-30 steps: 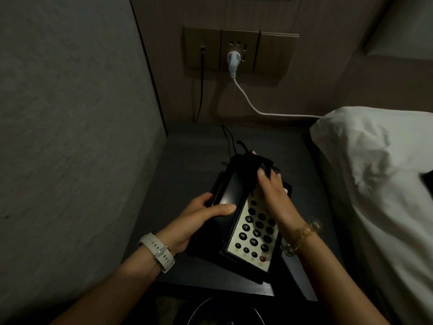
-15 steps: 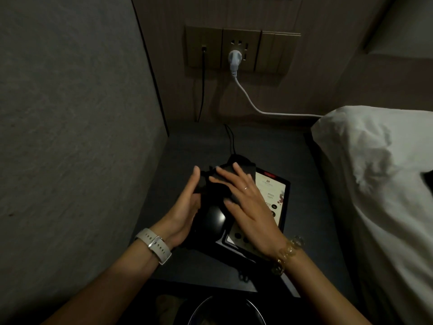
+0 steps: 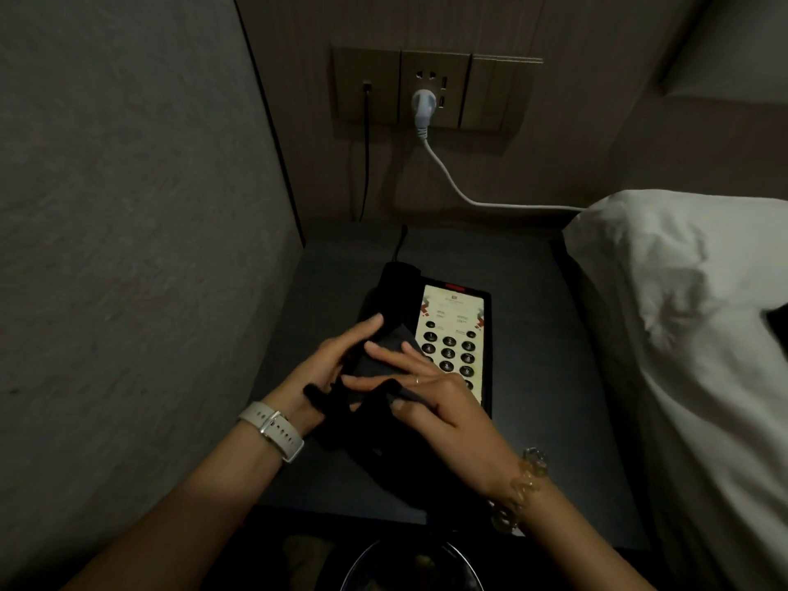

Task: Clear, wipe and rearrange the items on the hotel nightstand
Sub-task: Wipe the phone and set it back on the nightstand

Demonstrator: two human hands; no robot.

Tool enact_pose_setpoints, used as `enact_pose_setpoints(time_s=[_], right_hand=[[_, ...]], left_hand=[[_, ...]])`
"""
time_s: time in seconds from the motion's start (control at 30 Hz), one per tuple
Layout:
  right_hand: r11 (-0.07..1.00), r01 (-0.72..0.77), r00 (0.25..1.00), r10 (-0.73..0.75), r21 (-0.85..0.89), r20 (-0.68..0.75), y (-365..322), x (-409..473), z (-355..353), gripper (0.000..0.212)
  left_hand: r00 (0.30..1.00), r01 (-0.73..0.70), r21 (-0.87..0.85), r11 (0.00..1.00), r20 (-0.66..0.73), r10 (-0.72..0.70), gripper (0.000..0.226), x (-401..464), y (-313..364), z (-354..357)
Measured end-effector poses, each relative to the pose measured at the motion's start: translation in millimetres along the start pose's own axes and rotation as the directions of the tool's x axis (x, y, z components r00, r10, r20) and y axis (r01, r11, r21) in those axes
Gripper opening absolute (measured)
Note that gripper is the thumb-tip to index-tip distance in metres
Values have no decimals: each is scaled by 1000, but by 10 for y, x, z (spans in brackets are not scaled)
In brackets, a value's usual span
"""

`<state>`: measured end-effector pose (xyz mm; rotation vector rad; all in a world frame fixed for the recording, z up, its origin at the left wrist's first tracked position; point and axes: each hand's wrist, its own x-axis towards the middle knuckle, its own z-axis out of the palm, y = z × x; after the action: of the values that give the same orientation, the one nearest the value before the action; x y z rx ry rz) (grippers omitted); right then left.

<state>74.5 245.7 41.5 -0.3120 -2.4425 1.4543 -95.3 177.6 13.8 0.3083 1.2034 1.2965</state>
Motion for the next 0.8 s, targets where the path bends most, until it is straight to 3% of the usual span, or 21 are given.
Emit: enact_pose_setpoints(time_s=[0.07, 0.23, 0.43, 0.6, 0.73, 0.8], right_hand=[[1000, 3, 1000, -3, 22, -13, -2, -13, -38, 38], [992, -88, 992, 96, 87, -81, 41, -74, -174, 36], [993, -81, 987, 69, -84, -142, 61, -107, -361, 38], [984, -70, 966, 26, -165, -256, 98, -116, -489, 34], [991, -49, 941, 5, -121, -339, 125, -107, -523, 31], [990, -69, 921, 16, -122, -388, 179, -112, -559, 40]], left_hand=[[1000, 9, 15, 1000, -12, -9, 33, -10, 13, 22], [1000, -1, -76, 997, -27, -1, 38, 0, 26, 18], [995, -38, -125, 991, -101, 25, 57, -24, 141, -156], [978, -104, -199, 974, -199, 63, 43, -49, 238, -234], [970, -118, -191, 974, -231, 72, 46, -86, 288, -233], [972, -118, -180, 977, -221, 76, 51, -104, 305, -238]])
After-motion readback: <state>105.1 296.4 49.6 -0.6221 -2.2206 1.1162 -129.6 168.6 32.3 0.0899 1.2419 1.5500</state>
